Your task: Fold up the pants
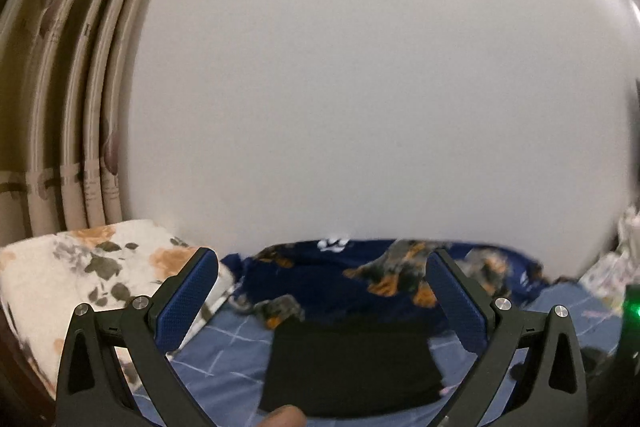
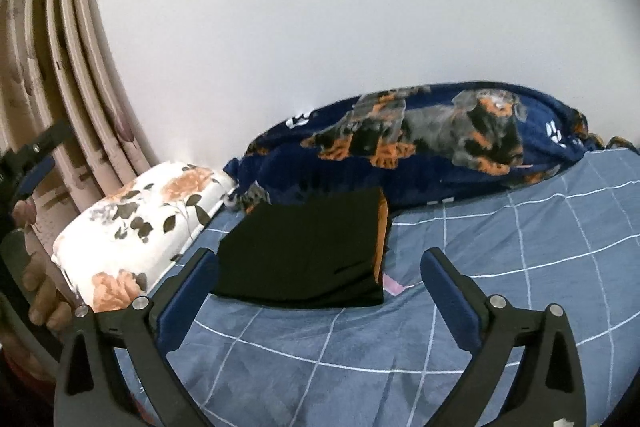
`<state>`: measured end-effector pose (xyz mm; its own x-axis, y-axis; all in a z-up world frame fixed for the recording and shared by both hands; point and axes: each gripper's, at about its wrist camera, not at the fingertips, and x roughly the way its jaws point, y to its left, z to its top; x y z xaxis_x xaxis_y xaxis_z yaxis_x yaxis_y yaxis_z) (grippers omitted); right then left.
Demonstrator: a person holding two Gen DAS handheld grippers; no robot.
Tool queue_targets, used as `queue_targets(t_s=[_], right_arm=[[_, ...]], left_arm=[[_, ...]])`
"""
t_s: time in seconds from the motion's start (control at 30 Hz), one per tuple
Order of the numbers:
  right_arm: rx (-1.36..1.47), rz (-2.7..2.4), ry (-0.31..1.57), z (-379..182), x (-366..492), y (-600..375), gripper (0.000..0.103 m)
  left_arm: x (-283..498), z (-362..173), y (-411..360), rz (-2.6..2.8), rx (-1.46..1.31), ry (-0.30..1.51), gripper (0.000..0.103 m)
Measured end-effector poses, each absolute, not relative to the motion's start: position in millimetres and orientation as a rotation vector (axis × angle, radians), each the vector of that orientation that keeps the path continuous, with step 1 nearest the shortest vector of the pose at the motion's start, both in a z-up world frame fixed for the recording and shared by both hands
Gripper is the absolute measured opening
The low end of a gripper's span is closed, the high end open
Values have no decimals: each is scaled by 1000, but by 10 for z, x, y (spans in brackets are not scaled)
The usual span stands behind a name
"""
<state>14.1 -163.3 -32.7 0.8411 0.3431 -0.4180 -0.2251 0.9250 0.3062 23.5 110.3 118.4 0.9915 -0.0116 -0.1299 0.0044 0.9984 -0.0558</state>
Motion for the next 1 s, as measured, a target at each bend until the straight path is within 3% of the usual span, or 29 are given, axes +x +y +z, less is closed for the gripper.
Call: queue_targets(t_s=[0.37, 1.0], right_arm=[[216, 320, 460, -172, -121, -1550, 102], [147, 322, 491, -265, -225, -1304, 103]], left_arm=[[270, 1134, 1085, 12, -60, 274, 103], [331, 548, 1131, 34, -61, 414, 103]])
